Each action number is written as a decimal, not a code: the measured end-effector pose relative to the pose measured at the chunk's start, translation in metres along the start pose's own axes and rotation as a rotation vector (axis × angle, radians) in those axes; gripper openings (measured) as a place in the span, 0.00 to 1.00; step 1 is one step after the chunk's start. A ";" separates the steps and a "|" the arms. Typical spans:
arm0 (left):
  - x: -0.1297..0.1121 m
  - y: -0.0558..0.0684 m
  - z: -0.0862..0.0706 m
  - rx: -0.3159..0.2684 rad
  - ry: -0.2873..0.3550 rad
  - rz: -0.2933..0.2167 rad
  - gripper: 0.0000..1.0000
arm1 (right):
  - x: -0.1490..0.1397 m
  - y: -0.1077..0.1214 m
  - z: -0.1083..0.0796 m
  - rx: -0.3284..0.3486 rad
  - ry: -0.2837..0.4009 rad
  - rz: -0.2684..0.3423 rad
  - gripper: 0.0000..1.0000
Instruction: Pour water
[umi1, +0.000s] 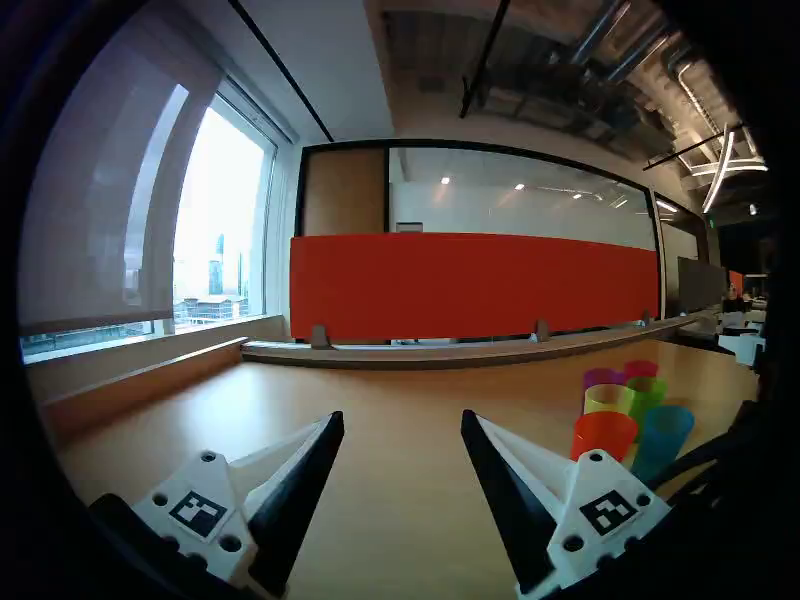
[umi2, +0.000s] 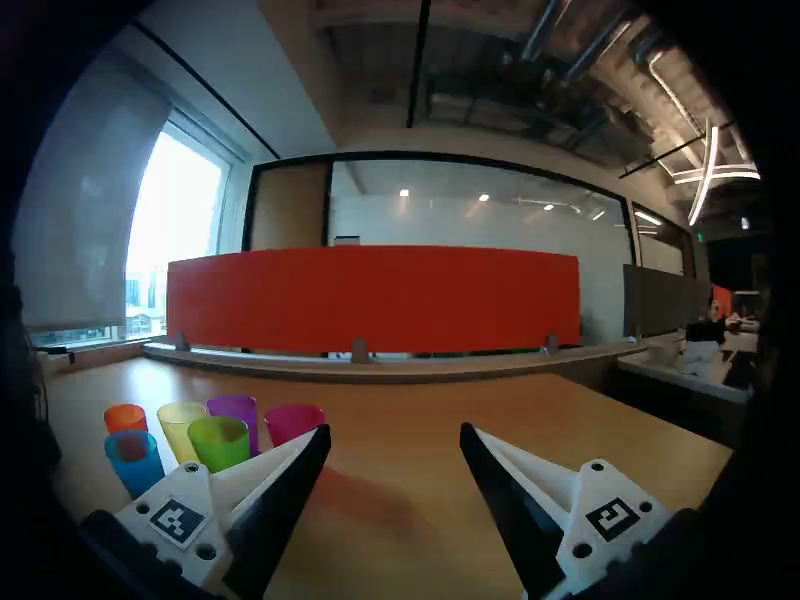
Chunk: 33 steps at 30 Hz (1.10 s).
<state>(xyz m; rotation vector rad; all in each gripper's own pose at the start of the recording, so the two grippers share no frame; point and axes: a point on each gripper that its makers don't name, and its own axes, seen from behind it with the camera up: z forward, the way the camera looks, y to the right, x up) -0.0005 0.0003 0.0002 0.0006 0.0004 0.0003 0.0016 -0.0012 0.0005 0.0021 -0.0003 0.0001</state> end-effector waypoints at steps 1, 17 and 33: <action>0.000 0.000 0.000 0.000 0.000 0.000 0.86 | 0.000 0.000 0.000 0.000 0.000 0.000 1.00; 0.025 0.016 0.007 -0.037 0.006 -0.012 0.86 | 0.018 0.003 0.007 0.009 -0.031 -0.002 1.00; 0.092 0.018 0.015 -0.079 -0.028 0.001 0.86 | 0.109 0.007 0.013 0.038 -0.015 -0.047 1.00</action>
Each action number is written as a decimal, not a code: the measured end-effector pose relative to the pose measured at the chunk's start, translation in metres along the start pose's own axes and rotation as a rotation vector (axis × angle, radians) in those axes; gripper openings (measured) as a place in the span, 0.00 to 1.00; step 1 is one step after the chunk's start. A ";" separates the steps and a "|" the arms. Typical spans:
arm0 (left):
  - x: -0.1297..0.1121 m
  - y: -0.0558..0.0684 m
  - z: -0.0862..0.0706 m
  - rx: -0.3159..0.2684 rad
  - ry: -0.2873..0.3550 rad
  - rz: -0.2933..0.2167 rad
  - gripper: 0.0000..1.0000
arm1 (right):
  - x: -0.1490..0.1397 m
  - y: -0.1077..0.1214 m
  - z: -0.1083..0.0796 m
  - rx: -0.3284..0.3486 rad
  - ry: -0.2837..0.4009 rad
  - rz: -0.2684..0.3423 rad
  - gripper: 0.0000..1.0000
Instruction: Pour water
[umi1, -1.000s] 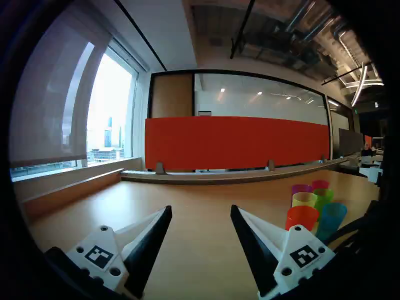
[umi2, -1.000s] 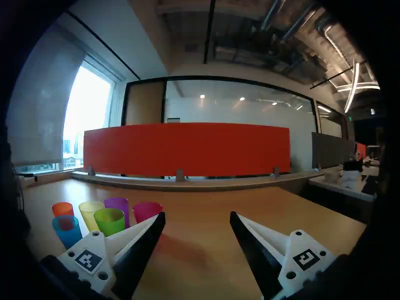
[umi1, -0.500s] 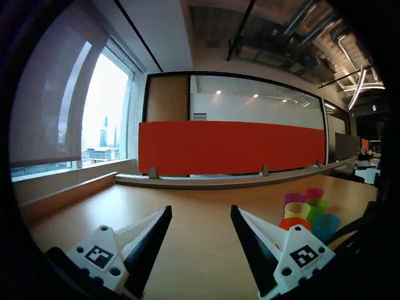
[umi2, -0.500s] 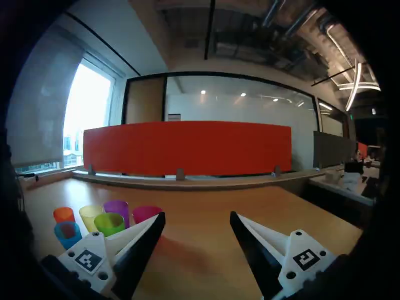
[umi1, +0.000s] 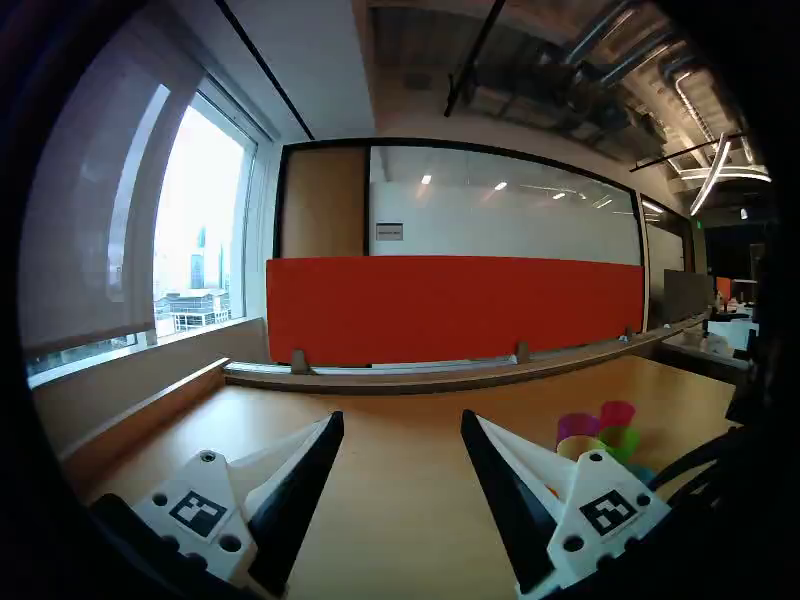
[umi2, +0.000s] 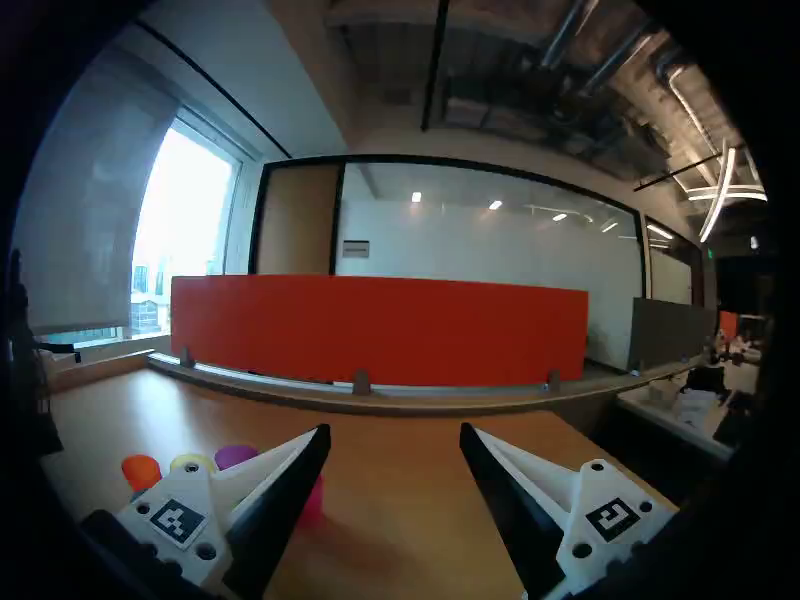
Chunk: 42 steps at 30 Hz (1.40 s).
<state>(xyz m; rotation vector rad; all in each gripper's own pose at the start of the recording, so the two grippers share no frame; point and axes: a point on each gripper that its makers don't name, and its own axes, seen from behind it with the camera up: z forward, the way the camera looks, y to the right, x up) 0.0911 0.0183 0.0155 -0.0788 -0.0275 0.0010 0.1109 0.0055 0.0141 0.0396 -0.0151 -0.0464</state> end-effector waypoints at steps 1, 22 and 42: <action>0.005 0.000 0.001 -0.005 -0.001 0.001 0.86 | 0.005 0.000 0.000 0.003 0.000 0.000 1.00; 0.063 0.020 0.016 -0.127 -0.031 -0.028 0.86 | 0.064 0.000 0.008 0.048 -0.005 0.022 1.00; 0.091 0.070 -0.001 -0.397 -0.013 -0.015 0.86 | 0.088 -0.043 -0.005 0.351 -0.004 0.022 1.00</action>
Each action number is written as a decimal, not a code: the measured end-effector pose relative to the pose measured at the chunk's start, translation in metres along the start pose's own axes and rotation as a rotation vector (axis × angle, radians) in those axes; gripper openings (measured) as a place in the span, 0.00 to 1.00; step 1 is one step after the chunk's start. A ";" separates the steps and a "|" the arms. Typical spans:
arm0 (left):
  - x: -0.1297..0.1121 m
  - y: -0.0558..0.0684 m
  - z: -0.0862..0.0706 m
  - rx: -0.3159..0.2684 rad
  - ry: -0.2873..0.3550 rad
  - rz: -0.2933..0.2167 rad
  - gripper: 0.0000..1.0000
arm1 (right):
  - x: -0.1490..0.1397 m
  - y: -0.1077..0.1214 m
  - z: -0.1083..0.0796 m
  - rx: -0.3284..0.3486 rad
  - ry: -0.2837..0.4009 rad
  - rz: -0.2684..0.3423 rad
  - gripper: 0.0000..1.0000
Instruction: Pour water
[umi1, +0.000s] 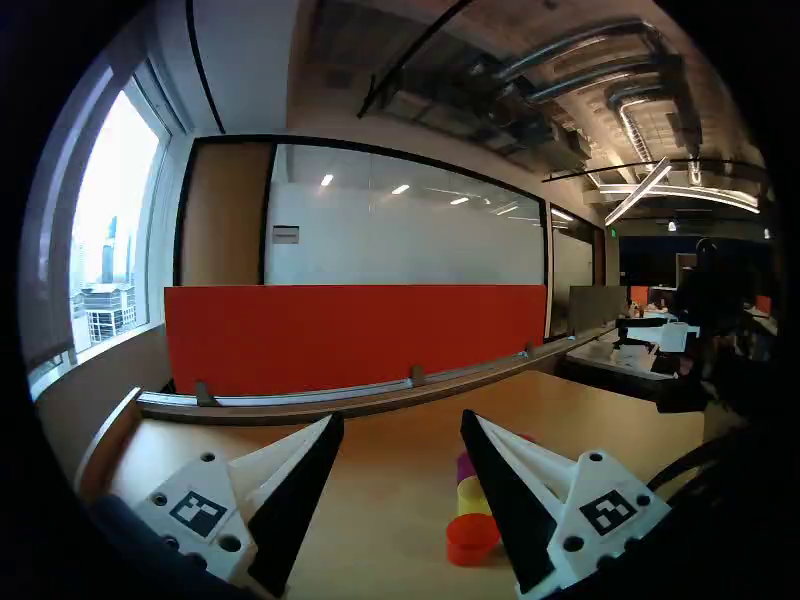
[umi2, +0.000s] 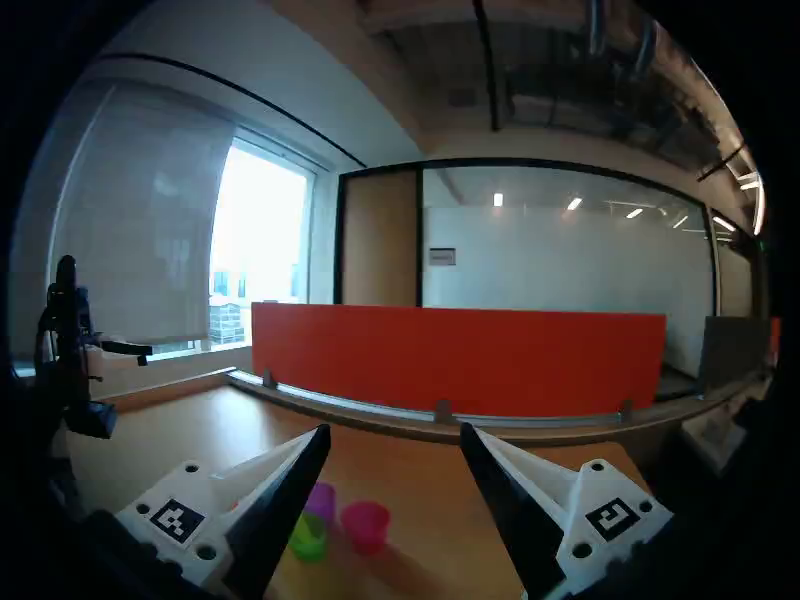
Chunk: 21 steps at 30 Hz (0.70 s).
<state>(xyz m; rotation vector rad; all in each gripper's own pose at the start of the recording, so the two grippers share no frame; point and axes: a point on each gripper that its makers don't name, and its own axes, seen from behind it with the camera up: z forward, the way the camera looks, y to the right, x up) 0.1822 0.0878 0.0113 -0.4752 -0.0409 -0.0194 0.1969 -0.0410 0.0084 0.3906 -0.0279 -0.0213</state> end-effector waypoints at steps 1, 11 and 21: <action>0.001 0.002 0.000 -0.011 0.000 -0.001 0.86 | 0.001 -0.003 0.000 0.014 0.000 0.002 1.00; 0.005 0.022 -0.004 -0.104 -0.016 0.029 0.86 | 0.008 -0.018 0.001 0.108 -0.002 0.007 1.00; -0.005 0.034 -0.005 -0.155 -0.051 0.072 0.86 | 0.006 -0.025 0.002 0.143 -0.033 -0.024 1.00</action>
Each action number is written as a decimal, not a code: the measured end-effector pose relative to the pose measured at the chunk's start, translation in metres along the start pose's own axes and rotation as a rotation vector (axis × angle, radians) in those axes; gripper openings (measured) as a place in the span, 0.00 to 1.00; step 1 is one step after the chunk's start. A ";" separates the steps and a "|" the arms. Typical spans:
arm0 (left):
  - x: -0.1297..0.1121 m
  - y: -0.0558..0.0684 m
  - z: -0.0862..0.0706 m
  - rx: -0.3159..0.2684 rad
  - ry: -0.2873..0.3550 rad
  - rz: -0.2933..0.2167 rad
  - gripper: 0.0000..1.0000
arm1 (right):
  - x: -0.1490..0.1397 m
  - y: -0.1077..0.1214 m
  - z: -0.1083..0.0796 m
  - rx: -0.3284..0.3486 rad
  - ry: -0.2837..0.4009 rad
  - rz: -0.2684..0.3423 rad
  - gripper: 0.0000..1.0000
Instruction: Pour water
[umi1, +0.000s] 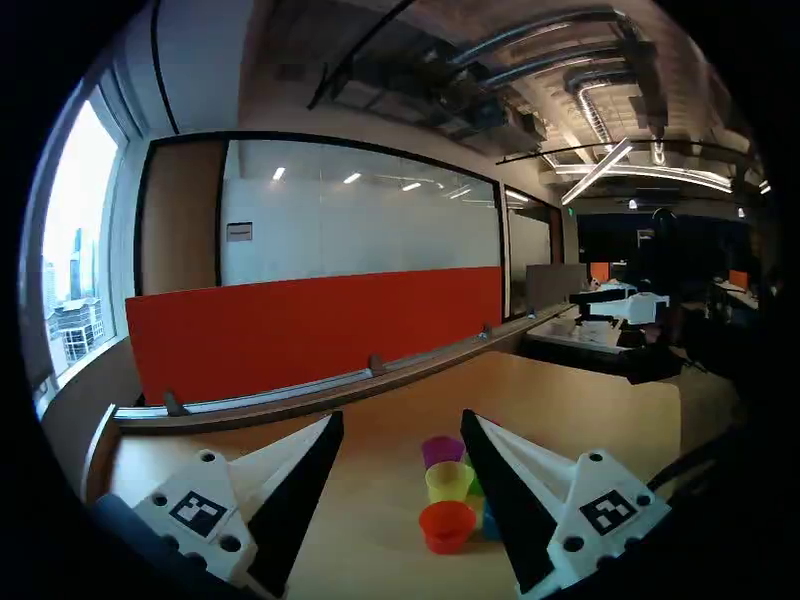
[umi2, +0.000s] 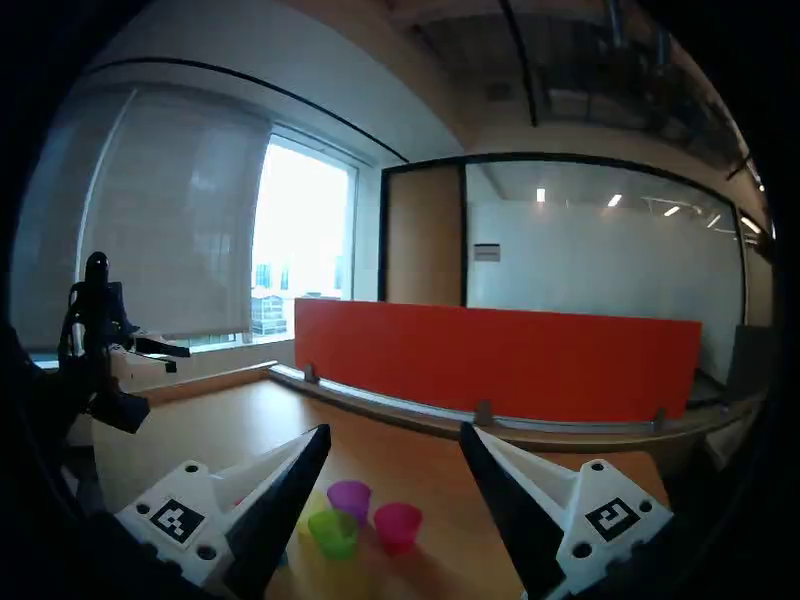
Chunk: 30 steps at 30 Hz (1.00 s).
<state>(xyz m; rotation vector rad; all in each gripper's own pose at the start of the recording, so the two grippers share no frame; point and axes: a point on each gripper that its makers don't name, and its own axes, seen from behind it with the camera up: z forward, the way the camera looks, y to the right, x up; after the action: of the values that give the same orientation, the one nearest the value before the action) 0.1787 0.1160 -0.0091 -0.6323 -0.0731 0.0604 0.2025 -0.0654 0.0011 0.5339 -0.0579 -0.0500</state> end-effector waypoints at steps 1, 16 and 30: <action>-0.001 0.002 0.000 -0.009 -0.004 0.002 0.86 | -0.001 -0.002 0.000 0.008 -0.006 -0.002 1.00; -0.007 0.023 0.001 -0.135 -0.057 0.026 0.86 | -0.015 -0.028 0.004 0.126 -0.110 -0.095 1.00; -0.037 0.040 0.003 -0.212 -0.137 0.064 0.86 | -0.040 -0.034 0.008 0.186 -0.233 -0.108 1.00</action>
<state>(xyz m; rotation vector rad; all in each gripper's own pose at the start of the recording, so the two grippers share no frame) 0.1406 0.1473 -0.0322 -0.8419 -0.1933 0.1590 0.1610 -0.0957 -0.0110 0.7148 -0.2634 -0.2135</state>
